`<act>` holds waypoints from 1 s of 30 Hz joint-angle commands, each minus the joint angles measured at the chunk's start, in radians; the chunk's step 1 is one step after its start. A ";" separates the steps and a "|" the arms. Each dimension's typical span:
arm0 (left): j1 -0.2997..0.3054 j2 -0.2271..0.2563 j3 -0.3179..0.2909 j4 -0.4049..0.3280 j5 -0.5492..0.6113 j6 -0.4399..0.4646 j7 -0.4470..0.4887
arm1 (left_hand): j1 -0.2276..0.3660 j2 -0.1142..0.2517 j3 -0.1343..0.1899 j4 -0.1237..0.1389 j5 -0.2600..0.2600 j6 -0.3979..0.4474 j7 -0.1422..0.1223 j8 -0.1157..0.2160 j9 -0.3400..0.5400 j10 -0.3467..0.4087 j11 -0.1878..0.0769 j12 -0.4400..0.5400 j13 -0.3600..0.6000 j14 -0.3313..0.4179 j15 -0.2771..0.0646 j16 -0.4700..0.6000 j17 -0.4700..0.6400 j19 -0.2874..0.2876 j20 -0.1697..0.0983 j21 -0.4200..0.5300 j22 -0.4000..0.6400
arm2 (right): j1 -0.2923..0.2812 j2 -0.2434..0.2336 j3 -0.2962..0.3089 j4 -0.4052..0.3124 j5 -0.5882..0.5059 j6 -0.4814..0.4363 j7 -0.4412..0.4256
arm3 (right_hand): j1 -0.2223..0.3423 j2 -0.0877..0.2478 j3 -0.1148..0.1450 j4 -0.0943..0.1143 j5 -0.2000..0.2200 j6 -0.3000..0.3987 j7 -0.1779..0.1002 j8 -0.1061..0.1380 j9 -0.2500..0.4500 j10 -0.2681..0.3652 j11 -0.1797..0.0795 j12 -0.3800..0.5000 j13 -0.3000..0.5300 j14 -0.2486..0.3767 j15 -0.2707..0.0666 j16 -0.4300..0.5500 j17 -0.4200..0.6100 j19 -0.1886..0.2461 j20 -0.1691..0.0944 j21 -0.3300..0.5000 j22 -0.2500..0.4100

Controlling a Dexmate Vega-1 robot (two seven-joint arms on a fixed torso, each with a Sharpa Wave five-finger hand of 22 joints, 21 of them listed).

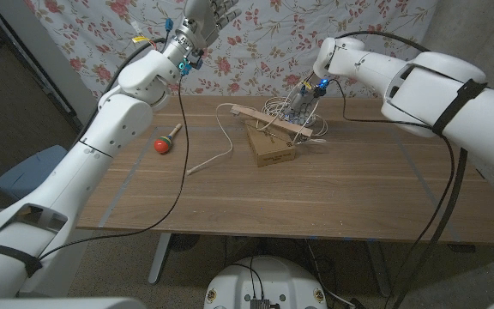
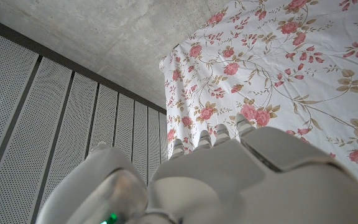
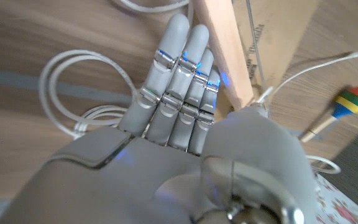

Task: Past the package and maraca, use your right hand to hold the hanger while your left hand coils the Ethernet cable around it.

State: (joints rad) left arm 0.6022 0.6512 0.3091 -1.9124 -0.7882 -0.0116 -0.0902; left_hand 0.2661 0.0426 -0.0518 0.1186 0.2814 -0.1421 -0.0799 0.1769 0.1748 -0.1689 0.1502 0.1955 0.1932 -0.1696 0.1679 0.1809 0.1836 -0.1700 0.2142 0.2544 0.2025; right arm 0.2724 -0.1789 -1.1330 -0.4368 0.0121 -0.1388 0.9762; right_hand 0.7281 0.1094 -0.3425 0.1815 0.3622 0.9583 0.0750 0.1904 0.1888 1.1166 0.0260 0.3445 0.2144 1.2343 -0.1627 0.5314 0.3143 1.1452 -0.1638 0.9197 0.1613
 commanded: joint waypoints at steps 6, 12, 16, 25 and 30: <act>-0.011 -0.001 0.001 0.017 -0.007 0.002 -0.012 | -0.001 0.009 -0.003 -0.002 0.006 -0.012 0.000 0.003 0.002 -0.076 0.005 0.002 0.003 -0.108 -0.003 0.001 0.003 -0.104 0.001 -0.005 0.005 | -0.129 -0.071 0.460 0.010 0.509 0.001 0.031 | -0.228 -0.114 0.009 -0.032 0.055 -0.470 0.039 -0.005 0.010 -0.464 0.159 -0.106 0.109 -0.432 0.168 -0.184 0.128 -0.274 0.240 -0.267 0.015; -0.017 -0.003 0.004 0.019 -0.011 0.007 -0.018 | 0.000 0.009 -0.004 -0.003 0.007 -0.013 0.000 0.003 0.002 -0.074 0.005 0.004 0.003 -0.106 -0.004 0.003 0.003 -0.107 0.001 -0.006 0.006 | -0.185 -0.074 0.632 0.010 0.571 0.008 -0.064 | -0.259 -0.041 0.034 -0.044 0.061 -0.292 -0.033 0.051 0.001 -0.440 0.117 -0.109 0.079 -0.542 0.202 -0.262 0.053 -0.585 0.278 -0.465 0.021; -0.019 -0.004 0.005 0.020 -0.013 0.005 -0.023 | 0.001 0.010 -0.004 -0.004 0.007 -0.014 -0.001 0.004 0.002 -0.073 0.005 0.006 0.003 -0.105 -0.003 0.005 0.003 -0.109 0.001 -0.008 0.006 | -0.220 -0.081 0.740 0.010 0.574 0.033 -0.067 | -0.211 0.001 0.064 -0.075 0.043 -0.165 -0.001 0.069 0.000 -0.346 0.118 -0.065 0.094 -0.460 0.183 -0.197 0.099 -0.637 0.307 -0.476 0.050; -0.027 -0.013 0.011 0.028 -0.021 0.003 -0.035 | 0.002 0.011 -0.006 -0.006 0.008 -0.013 -0.002 0.006 0.002 -0.064 0.005 0.011 0.004 -0.096 -0.005 0.009 0.003 -0.111 0.001 -0.009 0.006 | -0.218 -0.130 0.760 0.082 0.511 0.254 0.097 | -0.173 -0.008 0.067 -0.120 -0.041 -0.499 -0.099 -0.011 0.007 -0.821 0.080 -0.168 0.109 -1.021 0.232 -0.342 0.175 -1.065 0.373 -0.600 0.065; -0.031 -0.017 0.014 0.030 -0.017 0.003 -0.032 | 0.003 0.012 -0.006 -0.006 0.009 -0.012 -0.003 0.007 0.002 -0.064 0.006 0.011 0.004 -0.095 -0.005 0.010 0.003 -0.111 0.001 -0.009 0.007 | -0.207 -0.189 0.669 0.050 0.445 0.386 0.170 | -0.236 -0.014 0.044 -0.092 -0.054 -0.697 -0.131 -0.001 0.006 -0.909 0.097 -0.138 0.100 -1.033 0.224 -0.301 0.160 -0.938 0.359 -0.555 0.056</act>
State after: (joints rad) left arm 0.5803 0.6441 0.3156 -1.8893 -0.8049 -0.0086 -0.1193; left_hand 0.2661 0.0426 -0.0559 0.1145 0.2850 -0.1505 -0.0822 0.1769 0.1746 -0.1689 0.1501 0.1999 0.1930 -0.1696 0.1679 0.1859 0.1836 -0.1700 0.2141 0.2475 0.2072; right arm 0.0627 -0.2927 -0.4308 -0.4021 0.5280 0.0008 1.0269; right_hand 0.5443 0.0891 -0.2789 0.0663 0.3174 0.3193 -0.0444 0.1732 0.1935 0.2200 0.1162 0.1821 0.3160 0.1585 0.0765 0.1906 0.4762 0.0835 0.2045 0.3107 0.2139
